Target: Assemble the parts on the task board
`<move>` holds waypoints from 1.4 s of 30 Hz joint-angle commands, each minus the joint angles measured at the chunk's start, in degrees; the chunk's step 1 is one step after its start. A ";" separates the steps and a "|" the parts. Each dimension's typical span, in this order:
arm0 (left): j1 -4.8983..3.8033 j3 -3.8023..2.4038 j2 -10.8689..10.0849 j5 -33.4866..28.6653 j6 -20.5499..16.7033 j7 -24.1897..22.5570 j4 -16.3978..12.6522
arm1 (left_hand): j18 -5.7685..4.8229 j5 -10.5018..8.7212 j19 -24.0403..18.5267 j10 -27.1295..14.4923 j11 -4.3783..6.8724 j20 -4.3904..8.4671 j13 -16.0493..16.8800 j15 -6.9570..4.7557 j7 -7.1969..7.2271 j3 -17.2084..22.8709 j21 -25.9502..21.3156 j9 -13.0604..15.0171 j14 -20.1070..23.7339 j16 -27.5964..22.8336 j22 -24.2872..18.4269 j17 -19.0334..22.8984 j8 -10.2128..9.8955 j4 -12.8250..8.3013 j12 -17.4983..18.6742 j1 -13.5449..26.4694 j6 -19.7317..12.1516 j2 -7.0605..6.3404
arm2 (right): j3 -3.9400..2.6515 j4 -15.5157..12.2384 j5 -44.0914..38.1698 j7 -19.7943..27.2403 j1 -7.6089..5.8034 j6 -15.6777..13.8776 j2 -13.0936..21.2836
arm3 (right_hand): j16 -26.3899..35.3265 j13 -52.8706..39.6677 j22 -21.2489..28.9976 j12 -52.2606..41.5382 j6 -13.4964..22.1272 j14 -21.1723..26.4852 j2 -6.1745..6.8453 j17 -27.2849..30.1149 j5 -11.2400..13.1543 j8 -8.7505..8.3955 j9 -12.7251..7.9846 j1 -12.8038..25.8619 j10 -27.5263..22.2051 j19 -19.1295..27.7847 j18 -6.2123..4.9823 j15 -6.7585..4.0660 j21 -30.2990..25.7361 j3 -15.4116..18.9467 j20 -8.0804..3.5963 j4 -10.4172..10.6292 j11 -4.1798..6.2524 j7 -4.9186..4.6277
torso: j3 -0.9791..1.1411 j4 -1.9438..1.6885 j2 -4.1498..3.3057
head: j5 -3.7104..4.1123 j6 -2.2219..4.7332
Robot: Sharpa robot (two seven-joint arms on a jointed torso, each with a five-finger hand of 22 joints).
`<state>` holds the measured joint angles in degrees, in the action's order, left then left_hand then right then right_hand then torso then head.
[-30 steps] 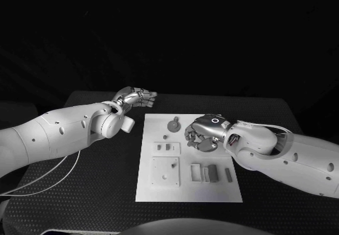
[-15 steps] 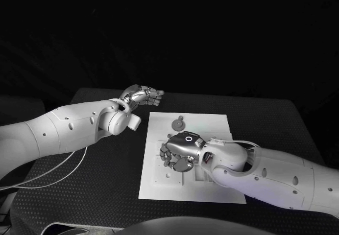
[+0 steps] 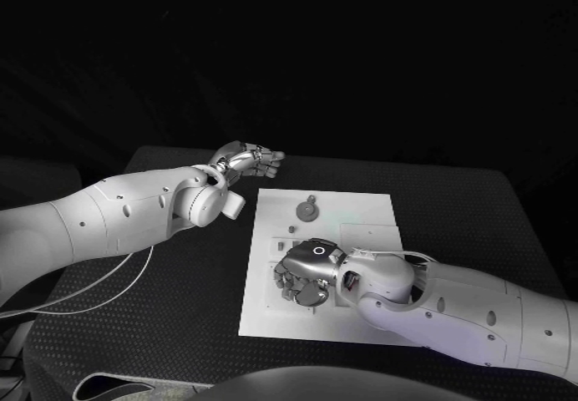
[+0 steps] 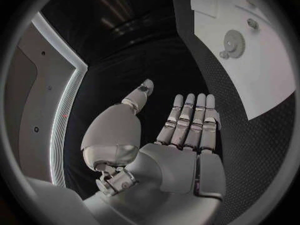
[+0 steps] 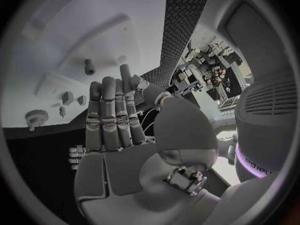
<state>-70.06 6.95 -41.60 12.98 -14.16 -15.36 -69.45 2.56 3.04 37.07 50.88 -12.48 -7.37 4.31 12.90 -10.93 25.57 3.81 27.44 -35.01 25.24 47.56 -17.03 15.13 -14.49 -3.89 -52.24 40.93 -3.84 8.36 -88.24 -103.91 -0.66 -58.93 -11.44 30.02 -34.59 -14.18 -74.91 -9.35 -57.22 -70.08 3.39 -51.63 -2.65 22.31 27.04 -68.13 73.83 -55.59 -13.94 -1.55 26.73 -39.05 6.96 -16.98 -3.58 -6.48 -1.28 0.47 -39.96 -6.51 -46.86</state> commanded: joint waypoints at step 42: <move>-0.07 -0.05 0.22 -0.21 0.74 -0.25 0.36 | 0.22 -0.07 0.46 0.07 -0.04 0.16 -0.17 -0.12 -2.49 -0.03 0.12 0.07 0.37 -0.29 -0.22 -0.08 0.20 -0.28 -0.05 -0.19 -0.42 -0.16 | 0.40 2.24 -1.26 1.87 0.43 2.20 -0.60 | -0.31 0.40 -1.31 2.11 3.33 1.46 3.71 0.04 -0.20 -2.31 -0.71 1.77 -3.13 0.73 -0.87 0.74 0.47 1.40 0.29 0.78 -1.63 -1.63 | 0.08 0.07 -0.01 | -0.21 -0.51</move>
<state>-70.06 6.95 -41.50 12.97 -14.04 -15.27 -69.03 2.46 3.04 37.28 50.88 -12.48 -7.16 4.21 12.90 -10.93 25.57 3.80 27.44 -35.01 25.24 47.40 -17.07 15.13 -14.49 -3.89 -52.24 40.93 -3.84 8.71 -86.18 -106.73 0.20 -58.53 -9.84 29.47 -34.80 -14.21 -74.94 -7.63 -54.72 -68.58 5.29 -51.66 -2.84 20.51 26.67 -67.73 71.30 -55.16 -14.62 -1.21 26.95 -38.02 7.38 -16.25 -4.97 -7.89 -1.23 0.53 -39.98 -6.73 -47.33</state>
